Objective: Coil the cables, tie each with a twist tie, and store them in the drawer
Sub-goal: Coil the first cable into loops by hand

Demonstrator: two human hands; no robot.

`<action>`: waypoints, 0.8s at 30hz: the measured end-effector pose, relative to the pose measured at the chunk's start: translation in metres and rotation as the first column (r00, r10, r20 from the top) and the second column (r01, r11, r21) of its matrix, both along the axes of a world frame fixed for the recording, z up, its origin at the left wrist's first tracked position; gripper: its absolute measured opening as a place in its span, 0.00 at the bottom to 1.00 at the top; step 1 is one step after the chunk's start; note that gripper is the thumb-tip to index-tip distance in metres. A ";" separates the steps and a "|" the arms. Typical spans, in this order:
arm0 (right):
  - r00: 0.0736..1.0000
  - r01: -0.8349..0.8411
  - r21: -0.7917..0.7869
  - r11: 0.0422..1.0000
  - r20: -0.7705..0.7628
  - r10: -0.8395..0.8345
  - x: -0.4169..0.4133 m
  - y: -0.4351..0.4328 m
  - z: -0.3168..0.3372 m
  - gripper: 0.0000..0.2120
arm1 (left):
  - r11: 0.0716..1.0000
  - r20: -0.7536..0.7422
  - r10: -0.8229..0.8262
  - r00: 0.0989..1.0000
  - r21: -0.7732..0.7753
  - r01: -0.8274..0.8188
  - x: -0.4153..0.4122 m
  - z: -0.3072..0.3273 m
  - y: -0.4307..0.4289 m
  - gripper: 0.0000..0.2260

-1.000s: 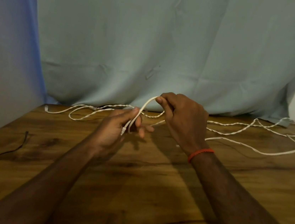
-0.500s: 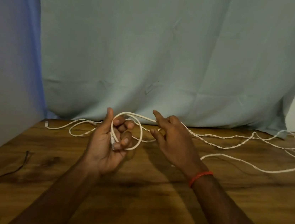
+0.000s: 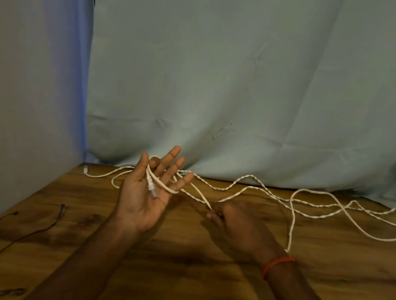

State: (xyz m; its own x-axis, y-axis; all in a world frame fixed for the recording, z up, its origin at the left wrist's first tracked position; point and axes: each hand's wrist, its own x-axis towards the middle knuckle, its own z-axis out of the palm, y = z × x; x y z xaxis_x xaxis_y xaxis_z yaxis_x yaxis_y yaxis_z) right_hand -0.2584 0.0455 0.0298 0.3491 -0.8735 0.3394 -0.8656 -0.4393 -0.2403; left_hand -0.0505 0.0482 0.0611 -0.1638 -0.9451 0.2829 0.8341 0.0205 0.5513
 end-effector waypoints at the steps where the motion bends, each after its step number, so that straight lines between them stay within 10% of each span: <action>1: 0.999 -0.014 -0.003 1.000 -0.038 0.014 0.002 0.003 0.003 0.12 | 1.000 0.035 0.023 0.999 -0.009 -0.023 -0.001 0.000 0.000 0.17; 6: 0.961 -0.090 0.002 0.996 -0.262 0.088 0.011 0.025 0.016 0.11 | 0.972 0.282 0.221 0.934 -0.136 -0.189 -0.014 -0.002 0.002 0.12; 11: 0.930 -0.222 0.024 0.975 -0.294 0.219 0.021 0.038 0.024 0.08 | 0.789 0.658 0.570 0.492 -0.606 -0.104 -0.037 -0.025 0.012 0.17; 18: 0.947 -0.314 -0.007 0.949 -0.082 0.312 0.008 0.046 0.050 0.02 | 0.435 0.435 0.900 -0.003 -0.900 0.007 -0.028 -0.029 0.013 0.24; 24: 0.939 -0.325 -0.199 0.924 0.050 0.341 -0.015 0.037 0.056 0.05 | 0.486 0.485 0.873 -0.040 -0.862 0.148 -0.021 -0.030 0.005 0.12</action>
